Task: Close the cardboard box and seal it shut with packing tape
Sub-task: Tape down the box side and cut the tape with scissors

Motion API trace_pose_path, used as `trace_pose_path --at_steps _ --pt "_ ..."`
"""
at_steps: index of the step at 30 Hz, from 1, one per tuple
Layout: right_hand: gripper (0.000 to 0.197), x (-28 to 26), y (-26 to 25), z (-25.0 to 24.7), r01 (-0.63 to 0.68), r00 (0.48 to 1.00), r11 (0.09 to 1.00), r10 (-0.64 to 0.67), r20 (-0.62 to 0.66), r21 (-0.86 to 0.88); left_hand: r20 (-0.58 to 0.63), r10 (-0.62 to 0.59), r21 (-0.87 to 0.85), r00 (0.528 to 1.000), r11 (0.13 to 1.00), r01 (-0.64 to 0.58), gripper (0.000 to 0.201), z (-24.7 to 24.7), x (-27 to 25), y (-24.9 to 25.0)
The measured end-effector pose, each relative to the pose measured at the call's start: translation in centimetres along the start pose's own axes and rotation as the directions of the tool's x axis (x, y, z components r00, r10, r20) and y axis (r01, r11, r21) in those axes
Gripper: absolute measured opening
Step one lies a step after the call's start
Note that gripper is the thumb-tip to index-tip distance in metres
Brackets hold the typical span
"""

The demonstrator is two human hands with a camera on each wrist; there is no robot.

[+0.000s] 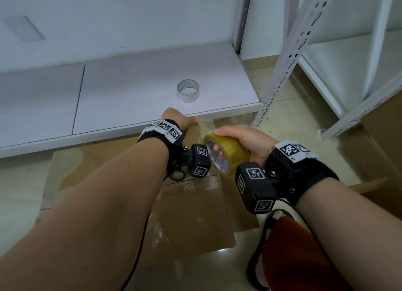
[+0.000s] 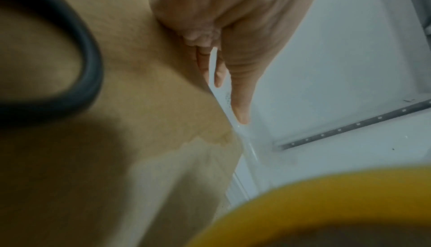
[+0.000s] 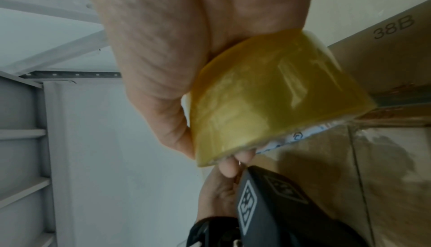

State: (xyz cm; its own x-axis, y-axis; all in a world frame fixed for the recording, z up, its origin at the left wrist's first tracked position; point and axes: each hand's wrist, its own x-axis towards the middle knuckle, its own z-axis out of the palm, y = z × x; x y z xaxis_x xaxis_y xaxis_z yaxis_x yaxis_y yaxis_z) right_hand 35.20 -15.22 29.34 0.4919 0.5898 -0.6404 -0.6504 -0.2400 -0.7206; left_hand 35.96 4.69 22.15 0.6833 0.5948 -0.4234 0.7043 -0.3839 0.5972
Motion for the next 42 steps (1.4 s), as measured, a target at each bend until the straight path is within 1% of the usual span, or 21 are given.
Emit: trace_pose_path --at_steps 2,3,4,5,7,10,14,17,20,22,23,24,25,27,28,29,31,34,38,40,42 --pt "0.016 0.0 0.0 0.1 0.004 1.000 1.000 -0.004 0.002 0.003 -0.127 0.063 -0.174 0.990 0.981 -0.084 0.038 -0.4 -0.5 -0.2" --pt "0.016 -0.1 -0.1 0.2 0.002 1.000 1.000 -0.002 0.004 0.010 -0.178 0.117 -0.212 0.977 0.965 -0.154 0.023 -0.6 -0.9 -0.2" --pt "0.017 -0.1 -0.1 0.3 0.001 1.000 1.000 -0.001 0.003 0.019 -0.195 0.189 -0.196 0.963 0.954 -0.226 0.014 -0.6 -1.3 -0.1" --pt "0.017 -0.2 -0.1 0.4 0.001 1.000 1.000 -0.001 0.000 0.025 -0.171 0.257 -0.153 0.951 0.947 -0.283 0.009 -0.5 -1.7 0.0" --pt "0.017 -0.2 -0.1 0.4 0.001 1.000 1.000 -0.001 0.000 0.031 -0.088 0.344 -0.060 0.935 0.935 -0.350 0.008 -0.1 -2.4 0.1" --pt "0.018 -0.2 0.1 0.3 -0.008 1.000 0.999 0.008 0.009 0.041 0.005 0.404 0.033 0.915 0.914 -0.404 0.013 0.4 -2.9 0.1" --pt "0.016 -0.2 0.3 0.1 -0.025 1.000 0.997 0.024 0.010 0.071 0.068 0.381 0.070 0.922 0.920 -0.385 0.018 0.6 -3.0 -0.2" --pt "0.015 0.0 0.2 -0.1 -0.050 0.999 0.996 0.049 0.015 0.079 0.176 0.310 0.210 0.934 0.915 -0.343 0.025 0.4 -2.9 0.3" --pt "0.015 0.0 0.2 -0.1 -0.071 0.997 0.993 0.068 0.031 0.098 0.294 0.200 0.350 0.935 0.887 -0.300 0.042 0.7 -3.0 0.7" --pt "0.019 0.1 0.2 -0.3 -0.062 0.998 0.995 0.061 0.022 0.074 0.282 0.162 0.445 0.946 0.851 -0.278 0.051 1.1 -3.1 0.5" --pt "0.023 0.1 0.3 -0.4 -0.056 0.998 0.997 0.056 0.015 0.047 0.240 0.173 0.479 0.955 0.835 -0.271 0.050 1.2 -3.1 0.2" --pt "0.027 0.2 0.3 -0.5 -0.051 0.999 0.999 0.051 0.009 0.017 0.181 0.233 0.487 0.955 0.823 -0.293 0.046 1.1 -3.3 -0.1" --pt "0.030 0.2 0.4 -0.5 -0.051 0.999 0.999 0.051 0.010 -0.009 0.116 0.323 0.468 0.939 0.816 -0.339 0.040 0.9 -3.5 -0.5" --pt "0.036 0.1 0.4 -0.5 -0.060 0.998 0.998 0.061 0.021 -0.030 0.040 0.492 0.421 0.870 0.781 -0.461 0.035 0.7 -4.4 -1.0" --pt "0.037 0.0 0.5 -0.5 -0.062 0.998 0.998 0.063 0.019 -0.029 0.035 0.563 0.409 0.825 0.745 -0.526 0.037 0.5 -5.0 -1.3" --pt "0.039 -0.1 0.6 -0.5 -0.055 0.998 0.998 0.055 0.012 -0.033 0.048 0.606 0.377 0.794 0.725 -0.576 0.039 0.4 -5.4 -1.7" --pt "0.042 -0.4 0.9 -0.4 -0.028 1.000 0.998 0.028 -0.008 -0.056 0.135 0.612 0.311 0.780 0.721 -0.619 0.044 0.3 -6.1 -2.3" --pt "0.045 -0.8 1.5 -0.2 0.019 1.000 0.994 -0.021 -0.020 -0.111 0.259 0.558 0.297 0.789 0.731 -0.614 0.058 0.0 -7.2 -2.7" --pt "0.041 -1.1 2.1 0.1 0.081 0.996 0.990 -0.085 -0.032 -0.113 0.345 0.449 0.265 0.824 0.796 -0.545 0.086 -0.5 -7.7 -2.7" --pt "0.040 -1.2 2.2 0.4 0.078 0.996 0.988 -0.084 -0.037 -0.132 0.368 0.450 0.238 0.813 0.800 -0.551 0.096 -0.3 -7.8 -3.0" --pt "0.042 -1.3 2.3 0.6 0.065 0.996 0.982 -0.074 -0.044 -0.176 0.374 0.452 0.240 0.809 0.796 -0.556 0.098 0.0 -7.9 -3.1"
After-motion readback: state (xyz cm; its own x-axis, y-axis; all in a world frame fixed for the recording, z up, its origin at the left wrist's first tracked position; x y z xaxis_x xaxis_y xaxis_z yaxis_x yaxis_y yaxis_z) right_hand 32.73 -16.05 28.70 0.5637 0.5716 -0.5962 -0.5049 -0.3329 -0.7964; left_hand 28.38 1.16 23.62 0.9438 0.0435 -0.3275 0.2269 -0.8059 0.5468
